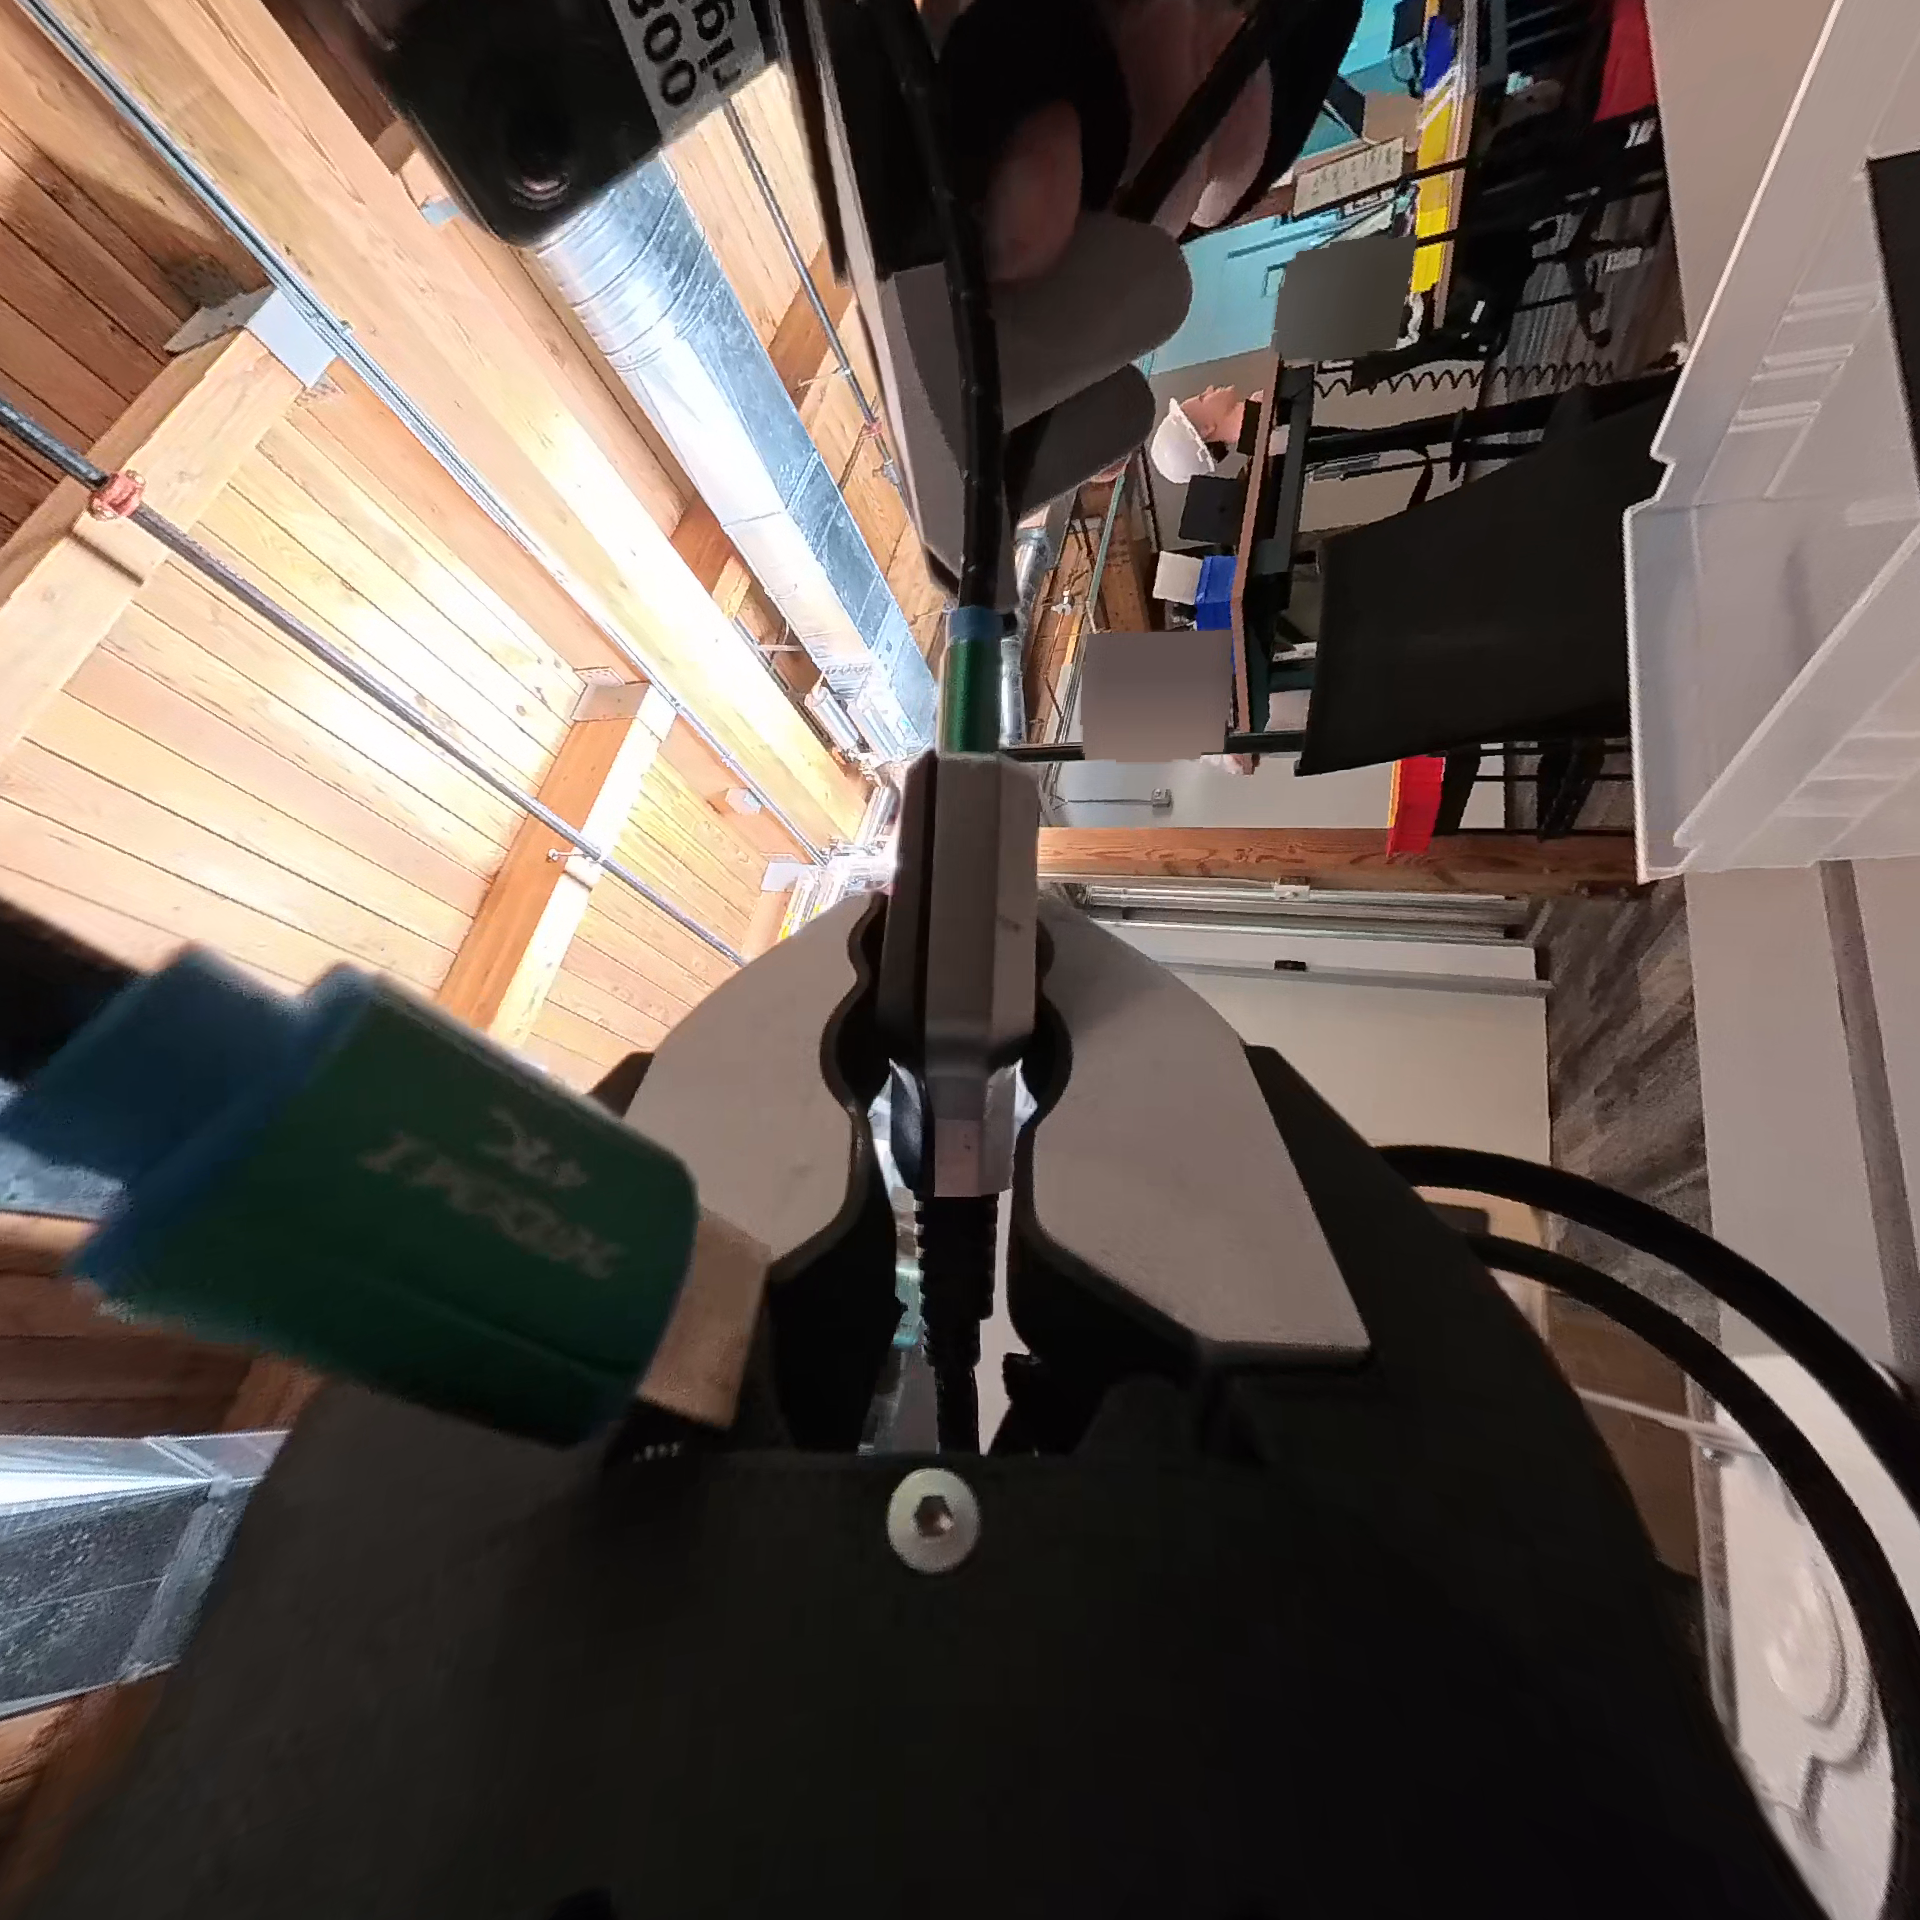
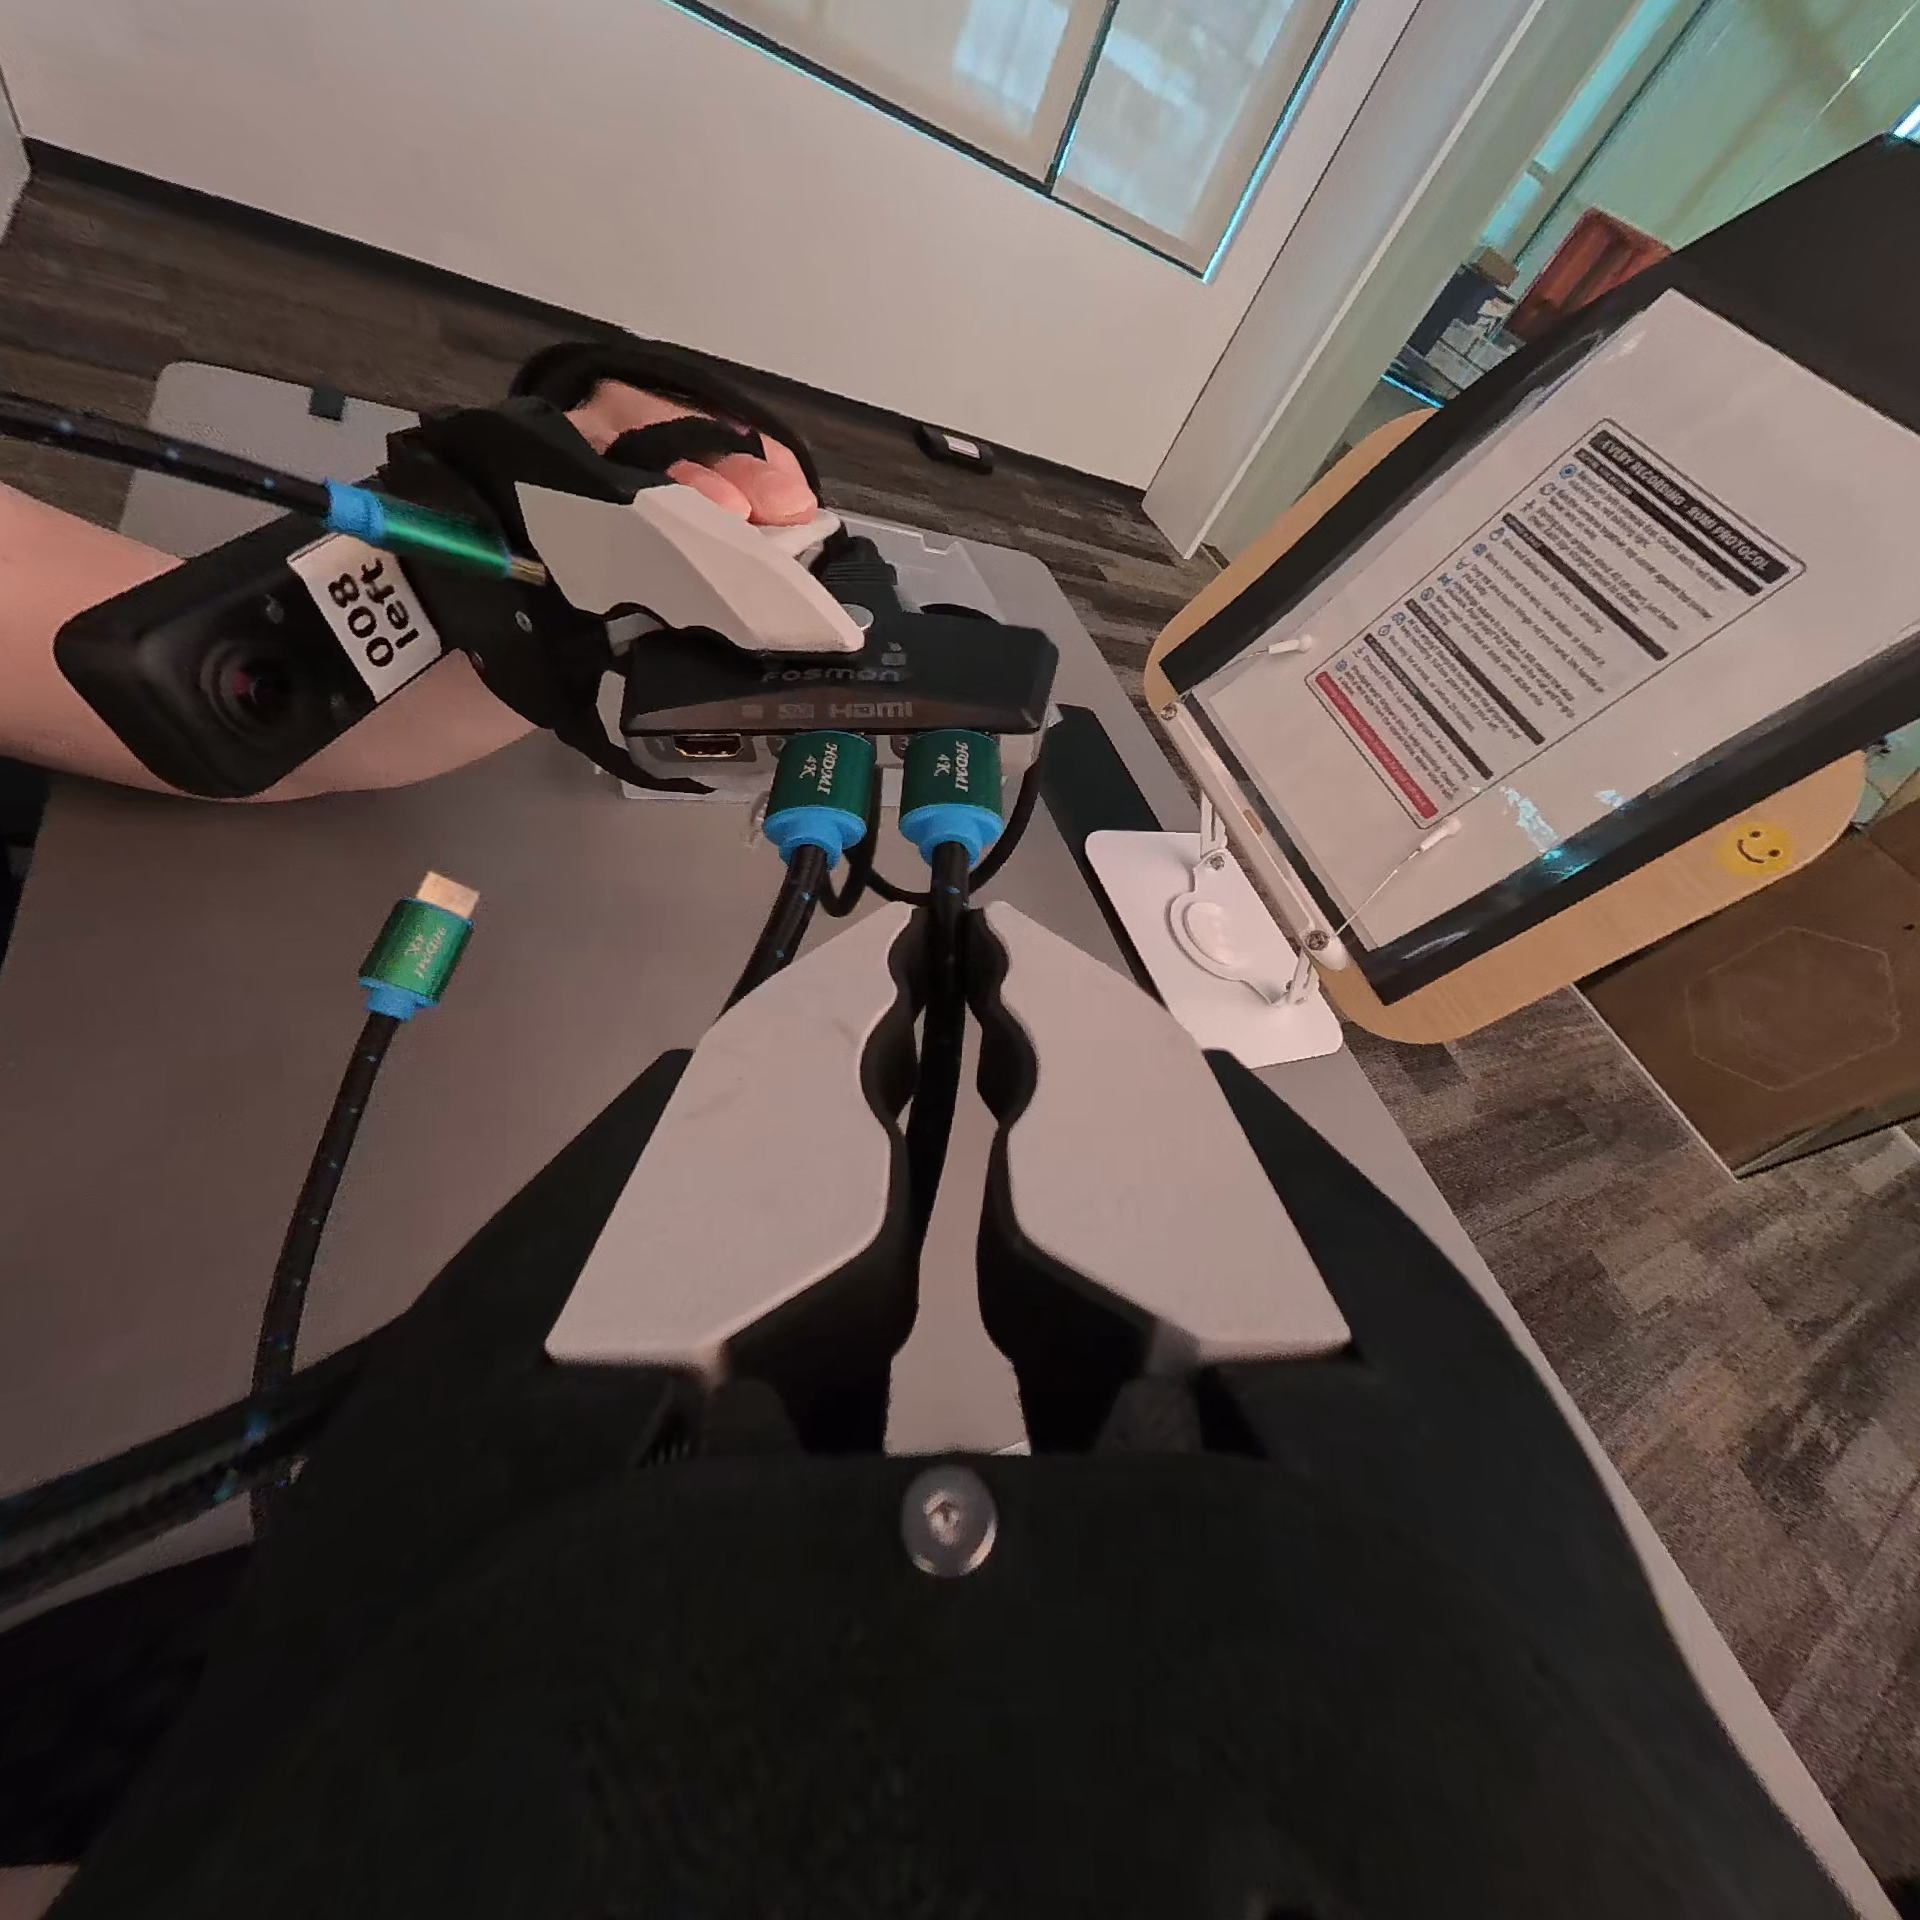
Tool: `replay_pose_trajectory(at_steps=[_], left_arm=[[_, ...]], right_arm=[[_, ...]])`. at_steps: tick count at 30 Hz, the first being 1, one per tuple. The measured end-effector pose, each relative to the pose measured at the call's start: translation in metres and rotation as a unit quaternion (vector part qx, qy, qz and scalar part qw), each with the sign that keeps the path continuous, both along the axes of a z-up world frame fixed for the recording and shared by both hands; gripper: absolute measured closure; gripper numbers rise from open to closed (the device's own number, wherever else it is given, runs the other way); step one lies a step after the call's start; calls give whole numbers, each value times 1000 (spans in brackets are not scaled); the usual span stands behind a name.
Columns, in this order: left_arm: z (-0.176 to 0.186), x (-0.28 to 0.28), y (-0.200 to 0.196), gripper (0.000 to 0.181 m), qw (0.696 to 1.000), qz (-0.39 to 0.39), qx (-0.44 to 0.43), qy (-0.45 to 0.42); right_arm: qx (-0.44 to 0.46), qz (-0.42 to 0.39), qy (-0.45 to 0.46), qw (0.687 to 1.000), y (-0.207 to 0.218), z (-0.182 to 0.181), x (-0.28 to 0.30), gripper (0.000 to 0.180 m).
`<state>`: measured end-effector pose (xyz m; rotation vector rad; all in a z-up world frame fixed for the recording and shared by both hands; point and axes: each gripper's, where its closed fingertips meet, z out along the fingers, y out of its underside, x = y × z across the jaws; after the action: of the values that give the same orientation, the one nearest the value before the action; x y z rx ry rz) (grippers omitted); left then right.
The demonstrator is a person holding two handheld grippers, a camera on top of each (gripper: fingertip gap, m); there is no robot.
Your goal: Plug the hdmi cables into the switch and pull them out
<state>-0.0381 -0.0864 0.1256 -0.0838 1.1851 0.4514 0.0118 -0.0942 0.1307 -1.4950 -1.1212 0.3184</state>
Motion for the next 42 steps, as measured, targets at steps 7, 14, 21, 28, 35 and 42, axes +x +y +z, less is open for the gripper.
replay_pose_trajectory(at_steps=[7, 14, 21, 28, 35, 42], left_arm=[[8, -9, 21, 159, 999, 24, -25, -12], [26, -26, 37, 159, 996, 52, -39, -65], [27, -24, 34, 162, 995, 55, -38, -68], [27, -24, 35, 159, 995, 56, -38, -71], [23, -13, 25, 162, 996, 54, -23, -67], [20, -8, 19, 156, 997, 44, -20, -58]], right_arm=[[56, -13, 39, 998, 12, 13, 13, 164], [37, -3, 117, 992, 1, 31, 23, 157], [132, -74, 97, 984, -4, 57, 19, 156], [27, -19, 121, 992, -27, 46, 0, 157], [-37, -15, 159, 986, -4, 37, -26, 158], [-15, -9, 99, 995, -4, 25, -33, 166]])
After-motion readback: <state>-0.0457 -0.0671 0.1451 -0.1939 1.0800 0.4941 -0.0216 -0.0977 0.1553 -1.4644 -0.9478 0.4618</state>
